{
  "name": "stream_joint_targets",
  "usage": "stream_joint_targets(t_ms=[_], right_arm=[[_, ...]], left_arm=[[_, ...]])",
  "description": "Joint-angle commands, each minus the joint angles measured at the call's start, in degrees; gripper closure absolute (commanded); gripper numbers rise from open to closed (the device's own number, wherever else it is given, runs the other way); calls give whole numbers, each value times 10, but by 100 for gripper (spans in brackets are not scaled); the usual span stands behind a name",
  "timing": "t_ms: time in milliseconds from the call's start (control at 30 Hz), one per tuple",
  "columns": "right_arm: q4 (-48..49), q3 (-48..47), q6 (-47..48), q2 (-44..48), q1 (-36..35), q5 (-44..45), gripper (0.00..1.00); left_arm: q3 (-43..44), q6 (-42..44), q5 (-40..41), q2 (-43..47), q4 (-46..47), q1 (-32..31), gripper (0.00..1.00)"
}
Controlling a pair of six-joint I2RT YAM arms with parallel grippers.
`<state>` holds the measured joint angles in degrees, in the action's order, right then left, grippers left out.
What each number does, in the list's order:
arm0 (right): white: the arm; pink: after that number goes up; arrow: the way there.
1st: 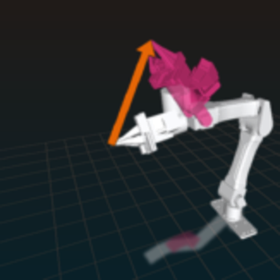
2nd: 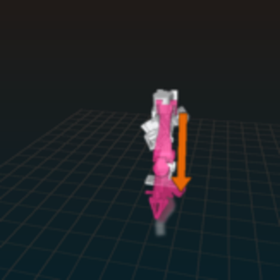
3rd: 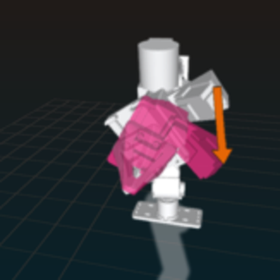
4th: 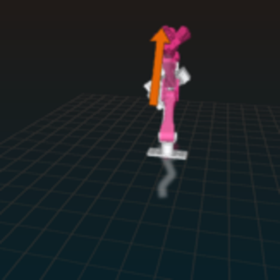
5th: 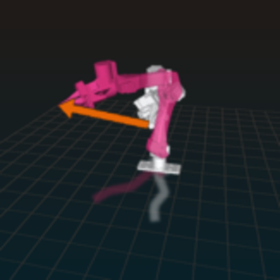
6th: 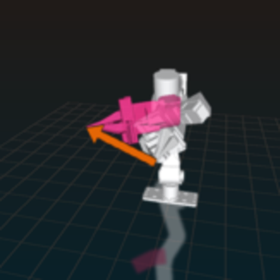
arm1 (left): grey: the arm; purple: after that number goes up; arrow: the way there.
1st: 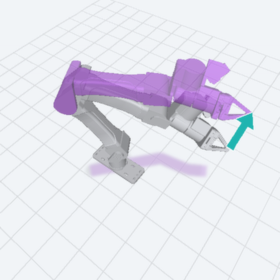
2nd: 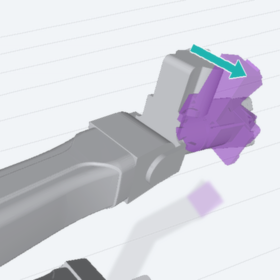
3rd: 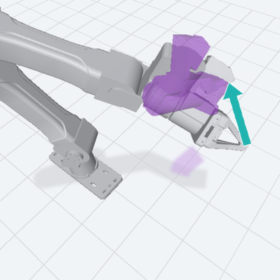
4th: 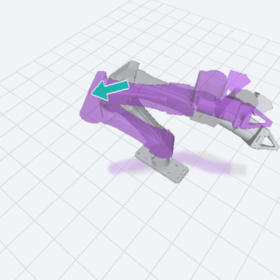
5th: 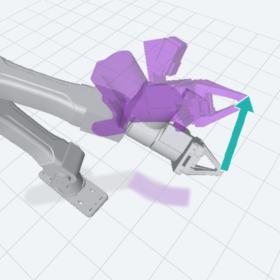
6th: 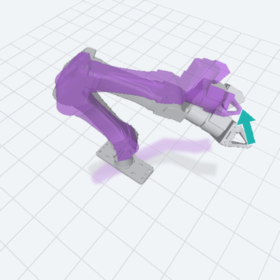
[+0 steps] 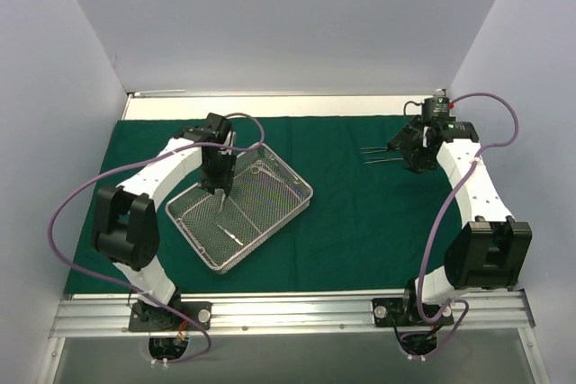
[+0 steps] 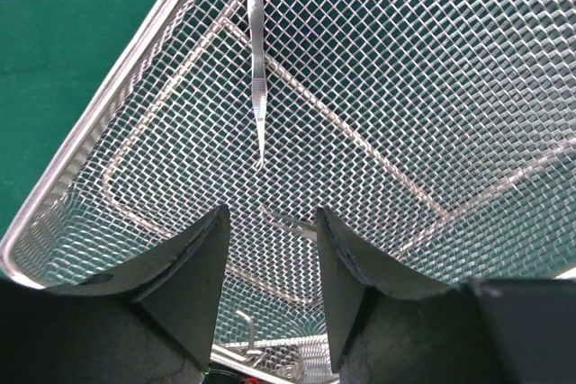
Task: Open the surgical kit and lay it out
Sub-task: Place the medical item in the surgical kit, then pick up the medical item from the container.
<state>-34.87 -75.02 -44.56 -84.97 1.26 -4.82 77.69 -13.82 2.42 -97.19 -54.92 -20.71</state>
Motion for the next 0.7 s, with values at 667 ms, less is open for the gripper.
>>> stream_joint_targets(t_ms=[667], right_arm=[[19, -11, 54, 31, 15, -37, 43]], left_arm=[[-23, -53, 26, -88, 43, 0, 52]])
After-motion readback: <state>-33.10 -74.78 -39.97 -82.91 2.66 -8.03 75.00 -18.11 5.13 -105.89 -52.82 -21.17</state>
